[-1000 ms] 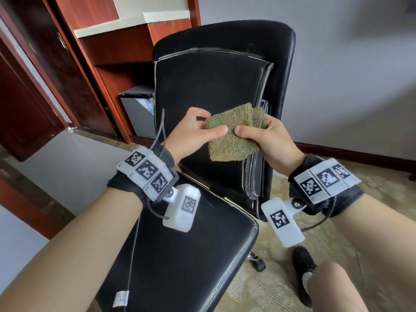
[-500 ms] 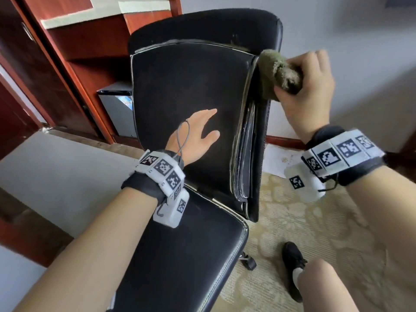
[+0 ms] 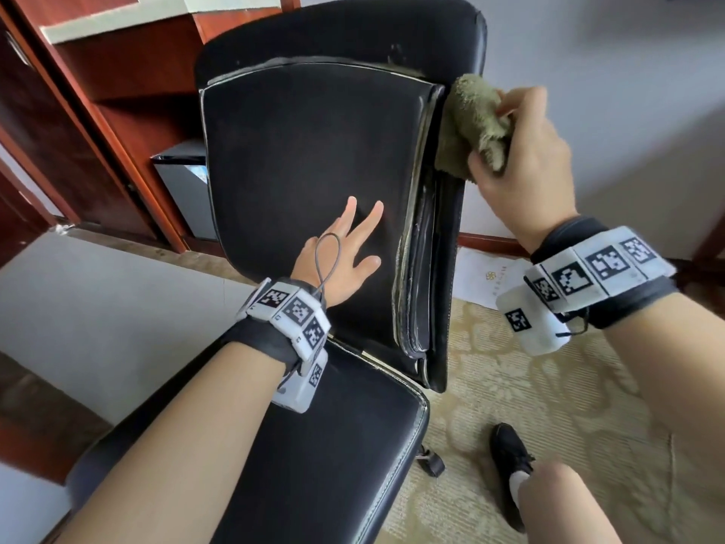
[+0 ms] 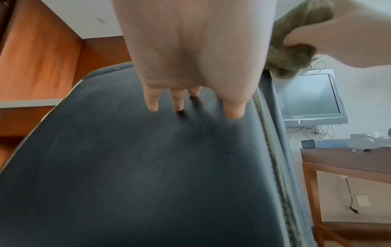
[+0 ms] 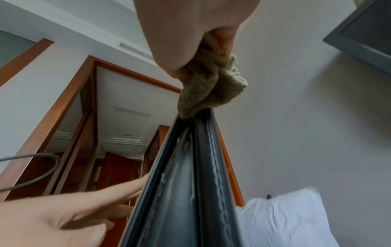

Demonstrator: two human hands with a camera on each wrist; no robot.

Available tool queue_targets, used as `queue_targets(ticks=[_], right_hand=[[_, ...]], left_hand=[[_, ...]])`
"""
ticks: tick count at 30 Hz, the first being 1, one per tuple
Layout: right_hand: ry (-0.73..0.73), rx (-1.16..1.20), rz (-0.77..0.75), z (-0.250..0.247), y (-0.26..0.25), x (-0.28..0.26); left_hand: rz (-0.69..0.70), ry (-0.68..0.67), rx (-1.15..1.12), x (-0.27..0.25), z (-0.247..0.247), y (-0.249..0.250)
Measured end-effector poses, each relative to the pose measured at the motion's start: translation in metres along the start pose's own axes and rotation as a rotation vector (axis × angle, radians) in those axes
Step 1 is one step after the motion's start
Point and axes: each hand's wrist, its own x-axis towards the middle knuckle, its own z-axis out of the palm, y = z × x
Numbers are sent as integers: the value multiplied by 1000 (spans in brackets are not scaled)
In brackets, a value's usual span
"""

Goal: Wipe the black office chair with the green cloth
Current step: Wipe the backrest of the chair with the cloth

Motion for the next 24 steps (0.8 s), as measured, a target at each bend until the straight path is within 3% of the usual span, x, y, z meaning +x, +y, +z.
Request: queue_targets(ticks=[4, 6, 10, 12, 16, 22, 24], right_hand=[[197, -119, 7, -9, -5, 2], [167, -176, -29, 1, -5, 3], [-35, -151, -196, 22, -3, -7], [-79, -111, -180, 23, -5, -11], [-64, 11, -49, 19, -14, -11], [-26, -203, -54, 35, -1, -4], [-25, -128, -56, 42, 2, -7]], left_hand=[[13, -48, -40, 1, -5, -3], [15, -67, -70, 2, -5, -4], [3, -80, -125, 2, -2, -5], [-2, -81, -128, 2, -2, -5], [-15, -85, -131, 3, -2, -4], [-29, -84, -136, 4, -2, -5], [-35, -89, -141, 4, -1, -4]])
